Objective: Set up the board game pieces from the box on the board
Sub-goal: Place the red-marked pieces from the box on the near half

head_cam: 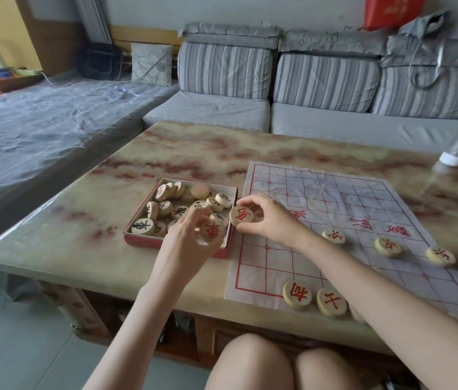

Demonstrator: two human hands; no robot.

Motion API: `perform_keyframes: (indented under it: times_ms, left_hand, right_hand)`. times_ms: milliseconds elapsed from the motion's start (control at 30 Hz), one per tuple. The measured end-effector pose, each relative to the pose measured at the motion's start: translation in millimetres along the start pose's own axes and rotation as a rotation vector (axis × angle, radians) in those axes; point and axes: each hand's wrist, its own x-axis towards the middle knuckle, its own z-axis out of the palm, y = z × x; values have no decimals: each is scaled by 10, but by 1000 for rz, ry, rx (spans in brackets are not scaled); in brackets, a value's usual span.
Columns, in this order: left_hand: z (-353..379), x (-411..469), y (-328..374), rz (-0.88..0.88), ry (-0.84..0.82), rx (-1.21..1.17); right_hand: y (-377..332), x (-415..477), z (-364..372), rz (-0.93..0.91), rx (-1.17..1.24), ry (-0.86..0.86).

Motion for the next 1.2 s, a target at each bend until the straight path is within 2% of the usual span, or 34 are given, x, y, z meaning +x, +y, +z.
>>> perform_keyframes:
  times_ms: [167, 567, 767, 1200]
  left_hand:
    - [26, -138, 101, -12, -71, -54]
    - [158, -597, 184, 55, -195, 54]
    - [278, -673, 106, 56, -235, 93]
    - [364, -700, 20, 19, -199, 106]
  right_hand:
    - [5, -276, -14, 0, -14, 16]
    - [101, -1032, 32, 70, -115, -117]
    - [118, -1159, 106, 72, -197, -82]
    - [164, -1177, 190, 88, -231, -124]
